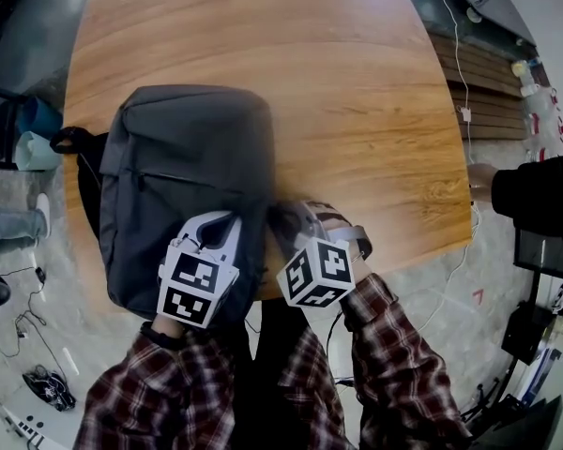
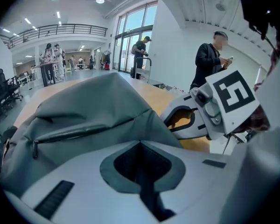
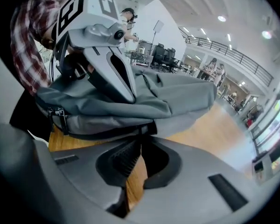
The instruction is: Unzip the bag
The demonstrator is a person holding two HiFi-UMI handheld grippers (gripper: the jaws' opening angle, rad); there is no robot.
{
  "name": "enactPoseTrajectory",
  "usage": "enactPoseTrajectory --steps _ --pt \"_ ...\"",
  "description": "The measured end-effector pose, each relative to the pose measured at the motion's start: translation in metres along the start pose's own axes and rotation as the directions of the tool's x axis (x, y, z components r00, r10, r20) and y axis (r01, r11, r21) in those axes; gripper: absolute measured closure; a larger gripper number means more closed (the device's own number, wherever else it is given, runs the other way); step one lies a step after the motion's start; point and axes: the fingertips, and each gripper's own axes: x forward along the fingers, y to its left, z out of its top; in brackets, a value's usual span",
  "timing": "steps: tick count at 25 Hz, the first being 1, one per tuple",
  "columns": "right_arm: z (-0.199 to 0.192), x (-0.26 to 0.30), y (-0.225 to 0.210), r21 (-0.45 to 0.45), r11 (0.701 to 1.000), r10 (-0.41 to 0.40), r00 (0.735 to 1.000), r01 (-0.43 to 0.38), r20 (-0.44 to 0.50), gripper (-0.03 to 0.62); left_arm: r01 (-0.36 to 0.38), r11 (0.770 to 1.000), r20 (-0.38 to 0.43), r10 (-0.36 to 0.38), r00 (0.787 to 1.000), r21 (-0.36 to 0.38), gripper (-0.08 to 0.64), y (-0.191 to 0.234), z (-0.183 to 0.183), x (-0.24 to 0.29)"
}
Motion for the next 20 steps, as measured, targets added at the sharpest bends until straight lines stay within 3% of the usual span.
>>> enactPoseTrajectory --steps 8,14,20 --pt "0.008 0.022 0.006 -0.002 1.0 -0.001 0.997 0.001 -0.074 0.575 0.003 1.0 -0.017 -0.003 1.0 0.018 0.551 -0.001 -0.004 0.001" --pt "-0.009 0.006 0.014 0.098 0.994 0.061 0.994 -0.052 -0.087 0.577 0.018 1.0 -0.004 -0.018 1.0 0.002 0.551 0.004 -0.001 0.016" --pt "-0.026 -0.021 0.037 0.224 0.975 0.034 0.994 -0.01 -0.104 0.577 0.03 0.997 0.024 -0.028 0.999 -0.076 0.551 0.011 0.009 0.029"
